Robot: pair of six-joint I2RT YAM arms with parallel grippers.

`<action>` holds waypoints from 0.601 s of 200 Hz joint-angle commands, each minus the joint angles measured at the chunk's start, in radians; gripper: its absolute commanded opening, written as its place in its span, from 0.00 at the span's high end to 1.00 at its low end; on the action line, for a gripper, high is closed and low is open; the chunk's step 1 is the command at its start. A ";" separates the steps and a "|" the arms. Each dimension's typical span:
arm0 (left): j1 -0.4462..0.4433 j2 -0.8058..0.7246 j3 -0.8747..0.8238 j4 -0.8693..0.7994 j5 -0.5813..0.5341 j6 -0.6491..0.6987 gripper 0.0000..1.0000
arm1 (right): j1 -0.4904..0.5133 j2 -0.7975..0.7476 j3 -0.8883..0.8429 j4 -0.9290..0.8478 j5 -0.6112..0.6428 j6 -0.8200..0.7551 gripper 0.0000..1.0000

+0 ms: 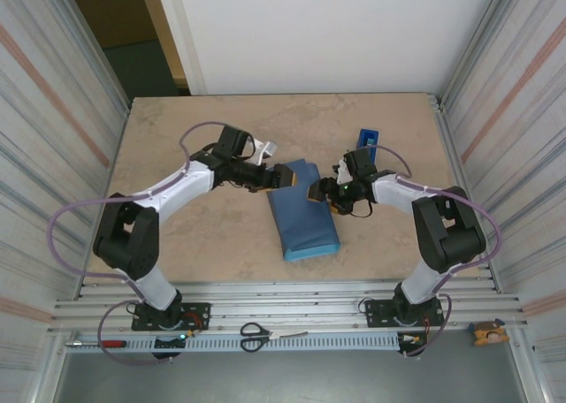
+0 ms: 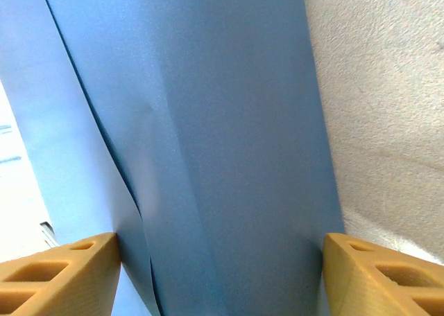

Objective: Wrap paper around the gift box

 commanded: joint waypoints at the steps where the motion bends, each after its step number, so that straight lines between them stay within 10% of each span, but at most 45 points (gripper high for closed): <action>1: 0.045 -0.019 -0.073 -0.023 -0.107 -0.054 0.02 | 0.031 -0.005 -0.044 -0.066 0.055 0.044 0.28; 120: 0.005 0.173 -0.035 -0.096 -0.112 -0.011 0.07 | 0.096 -0.036 -0.068 -0.029 0.127 0.122 0.28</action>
